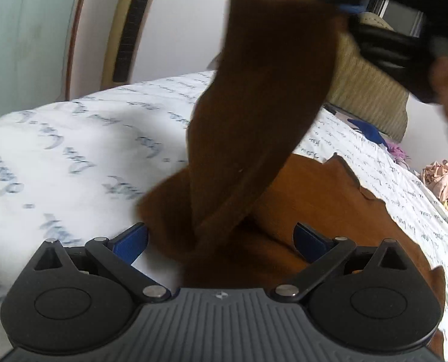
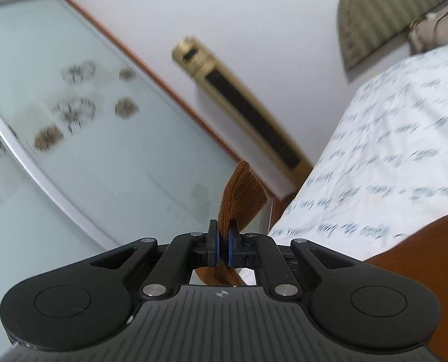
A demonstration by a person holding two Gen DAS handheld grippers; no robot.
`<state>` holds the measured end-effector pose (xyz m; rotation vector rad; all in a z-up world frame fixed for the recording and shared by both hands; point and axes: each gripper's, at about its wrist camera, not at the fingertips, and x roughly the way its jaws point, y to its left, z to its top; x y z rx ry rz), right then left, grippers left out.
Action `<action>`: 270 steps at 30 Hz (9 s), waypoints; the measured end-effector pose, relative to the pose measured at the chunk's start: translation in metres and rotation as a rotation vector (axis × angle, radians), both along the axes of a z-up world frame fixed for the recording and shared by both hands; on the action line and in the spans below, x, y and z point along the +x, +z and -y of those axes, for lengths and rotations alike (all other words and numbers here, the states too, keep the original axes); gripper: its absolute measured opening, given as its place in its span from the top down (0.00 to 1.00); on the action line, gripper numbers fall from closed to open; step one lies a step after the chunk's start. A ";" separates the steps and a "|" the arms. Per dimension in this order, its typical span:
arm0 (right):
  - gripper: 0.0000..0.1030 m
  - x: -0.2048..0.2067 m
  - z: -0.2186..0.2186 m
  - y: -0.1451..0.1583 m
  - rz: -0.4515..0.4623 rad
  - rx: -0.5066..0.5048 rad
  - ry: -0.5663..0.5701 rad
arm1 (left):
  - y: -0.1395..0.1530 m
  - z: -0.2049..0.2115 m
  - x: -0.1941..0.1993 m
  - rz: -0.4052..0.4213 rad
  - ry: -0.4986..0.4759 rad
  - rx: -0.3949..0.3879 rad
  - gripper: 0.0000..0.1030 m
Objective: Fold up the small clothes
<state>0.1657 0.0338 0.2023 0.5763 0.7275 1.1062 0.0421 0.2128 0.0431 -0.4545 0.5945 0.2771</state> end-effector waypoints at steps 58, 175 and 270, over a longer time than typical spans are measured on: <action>0.89 -0.040 0.299 -0.194 -0.330 -0.058 -0.687 | -0.020 0.032 0.060 -0.205 -0.055 0.279 0.00; 0.41 -0.285 0.399 -0.196 -0.273 -0.111 -0.348 | -0.040 0.027 -0.202 -0.051 -0.551 -0.241 0.00; 0.31 -0.311 0.397 -0.202 -0.303 -0.036 -0.347 | -0.056 -0.047 -0.213 0.134 -0.660 -0.633 0.91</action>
